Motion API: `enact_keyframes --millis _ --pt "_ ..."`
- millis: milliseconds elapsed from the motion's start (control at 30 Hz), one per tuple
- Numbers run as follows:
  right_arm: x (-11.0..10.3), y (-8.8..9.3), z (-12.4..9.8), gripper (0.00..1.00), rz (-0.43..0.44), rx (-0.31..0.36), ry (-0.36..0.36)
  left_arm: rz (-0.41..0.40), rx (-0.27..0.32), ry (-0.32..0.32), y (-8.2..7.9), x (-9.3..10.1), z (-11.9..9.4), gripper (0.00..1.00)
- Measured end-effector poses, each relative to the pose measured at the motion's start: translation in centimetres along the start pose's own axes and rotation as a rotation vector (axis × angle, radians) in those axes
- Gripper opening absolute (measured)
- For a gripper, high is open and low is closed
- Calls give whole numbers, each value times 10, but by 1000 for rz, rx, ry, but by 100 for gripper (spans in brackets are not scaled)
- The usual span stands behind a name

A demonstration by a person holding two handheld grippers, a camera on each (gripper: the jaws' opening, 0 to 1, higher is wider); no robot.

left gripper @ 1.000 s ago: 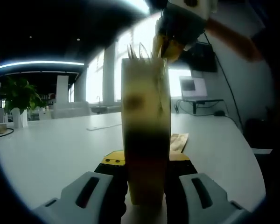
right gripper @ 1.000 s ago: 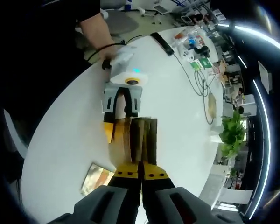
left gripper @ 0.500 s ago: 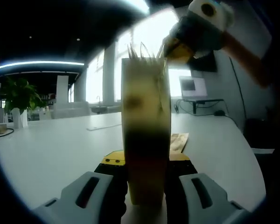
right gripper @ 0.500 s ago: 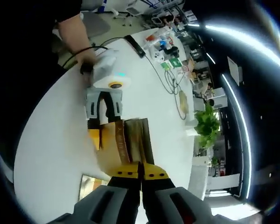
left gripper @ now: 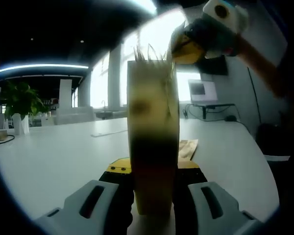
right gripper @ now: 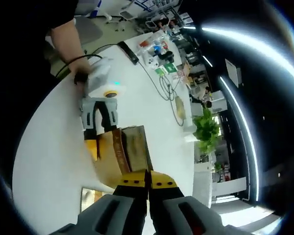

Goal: Extract single mask from mask box in order stack masks on table

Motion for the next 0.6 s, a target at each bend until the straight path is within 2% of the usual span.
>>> enact_keyframes --millis 467,600 --pt "24 -7 -19 0 -4 10 48 2 0 0 -1 1 0 20" --pt "32 -8 -28 0 23 17 77 2 -1 -1 -1 1 0 20"
Point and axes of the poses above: the point that each gripper's makers call its tool centre point, and the gripper's own axes: z roughly forward along the fingers, x roughly to its right, y roughly out of its underside, the point moved 2 cm from there along -z, roughly backward along the fingers, and after that the axes turned 7 degrees about z, right-handed, at the moved point
